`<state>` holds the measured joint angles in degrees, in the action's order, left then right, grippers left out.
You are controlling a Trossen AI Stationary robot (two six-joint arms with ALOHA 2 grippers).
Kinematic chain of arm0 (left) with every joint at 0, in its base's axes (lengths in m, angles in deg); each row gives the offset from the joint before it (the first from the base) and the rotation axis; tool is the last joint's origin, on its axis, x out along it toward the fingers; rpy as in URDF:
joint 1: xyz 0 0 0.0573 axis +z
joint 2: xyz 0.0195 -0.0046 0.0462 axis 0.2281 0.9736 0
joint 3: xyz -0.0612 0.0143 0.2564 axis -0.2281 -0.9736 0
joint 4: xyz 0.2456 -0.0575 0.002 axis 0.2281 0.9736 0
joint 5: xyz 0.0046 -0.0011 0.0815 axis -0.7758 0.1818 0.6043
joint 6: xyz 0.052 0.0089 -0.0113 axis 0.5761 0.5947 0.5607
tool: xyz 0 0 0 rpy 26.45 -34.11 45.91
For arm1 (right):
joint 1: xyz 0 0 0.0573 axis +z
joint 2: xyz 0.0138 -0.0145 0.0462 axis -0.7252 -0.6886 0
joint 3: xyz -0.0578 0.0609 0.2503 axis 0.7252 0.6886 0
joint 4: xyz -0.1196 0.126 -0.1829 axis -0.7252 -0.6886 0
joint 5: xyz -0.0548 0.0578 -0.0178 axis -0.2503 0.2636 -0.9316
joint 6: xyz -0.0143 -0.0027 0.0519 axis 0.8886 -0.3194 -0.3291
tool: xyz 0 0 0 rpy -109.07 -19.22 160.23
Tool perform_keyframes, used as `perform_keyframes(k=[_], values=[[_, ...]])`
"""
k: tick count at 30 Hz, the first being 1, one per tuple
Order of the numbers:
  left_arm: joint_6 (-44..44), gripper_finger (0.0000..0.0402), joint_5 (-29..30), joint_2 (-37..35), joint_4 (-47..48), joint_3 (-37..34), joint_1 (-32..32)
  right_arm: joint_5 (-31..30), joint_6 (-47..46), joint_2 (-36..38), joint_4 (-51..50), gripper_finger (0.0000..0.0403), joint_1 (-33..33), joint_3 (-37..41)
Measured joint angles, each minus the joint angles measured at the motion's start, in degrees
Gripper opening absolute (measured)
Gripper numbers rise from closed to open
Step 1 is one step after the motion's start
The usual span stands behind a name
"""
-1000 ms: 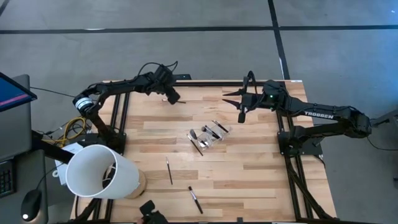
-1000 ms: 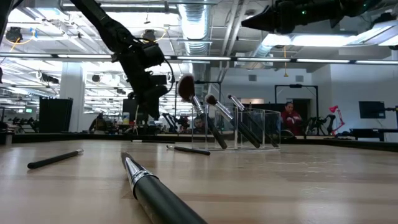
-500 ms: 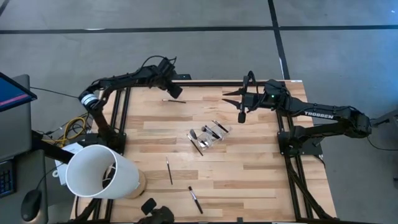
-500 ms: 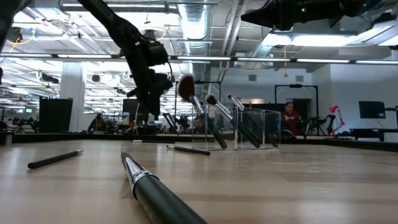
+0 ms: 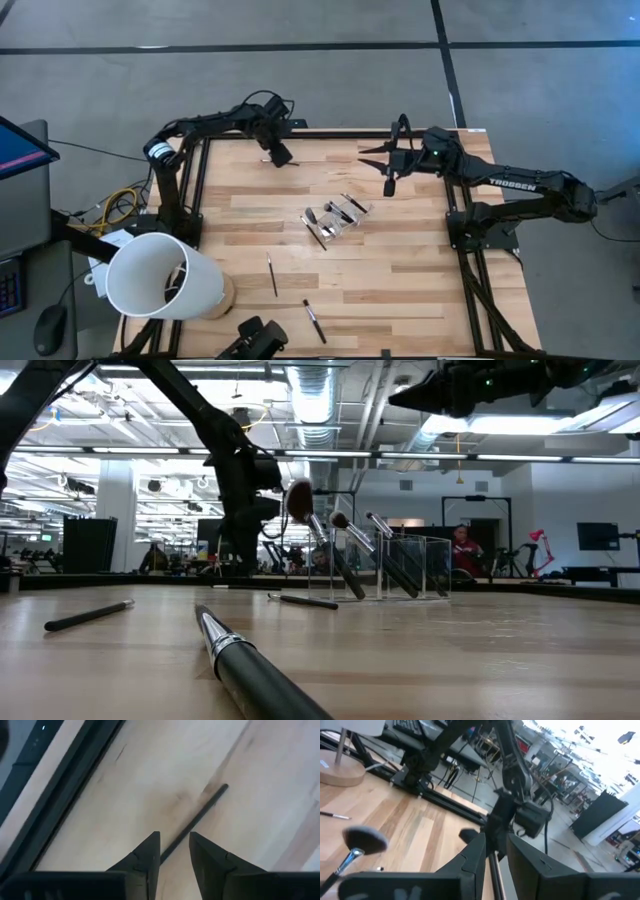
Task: Put items in baskets/containers
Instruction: Put the top black eyeshadow brush into the transparent organizer
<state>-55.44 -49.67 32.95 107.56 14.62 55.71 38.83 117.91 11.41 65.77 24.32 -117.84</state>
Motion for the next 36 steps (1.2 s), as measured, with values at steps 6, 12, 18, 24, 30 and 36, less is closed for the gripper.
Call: perform_keyframes(k=[6, 12, 18, 24, 30, 36], values=[[3.74, 0.0102, -0.04, 0.74, 0.68, -1.58, -0.02, -0.13, -0.03, 0.00, -1.64, 0.0071, -0.97, 0.00], [4.80, 0.0102, -0.71, 1.45, 0.63, -4.30, 0.52, -0.11, -0.05, 0.00, -2.11, 0.0071, -0.36, 0.00], [5.17, 0.0102, -1.49, 1.45, 0.50, -5.75, 1.01, -0.11, -0.05, 0.00, -1.83, 0.0071, -0.21, 0.00], [6.54, 0.0102, -0.24, 1.12, -2.38, -9.31, 1.05, -0.07, -0.05, 0.00, -1.17, 0.0071, 0.01, 0.00], [6.48, 0.0102, 0.90, 0.25, -3.17, -10.10, 0.55, -0.07, -0.07, 0.00, -1.18, 0.0071, 0.01, 0.00], [6.53, 0.0102, 1.33, -4.48, -3.26, -9.86, -0.43, -0.02, -0.05, 0.00, -1.17, 0.0071, -0.06, 0.00]])
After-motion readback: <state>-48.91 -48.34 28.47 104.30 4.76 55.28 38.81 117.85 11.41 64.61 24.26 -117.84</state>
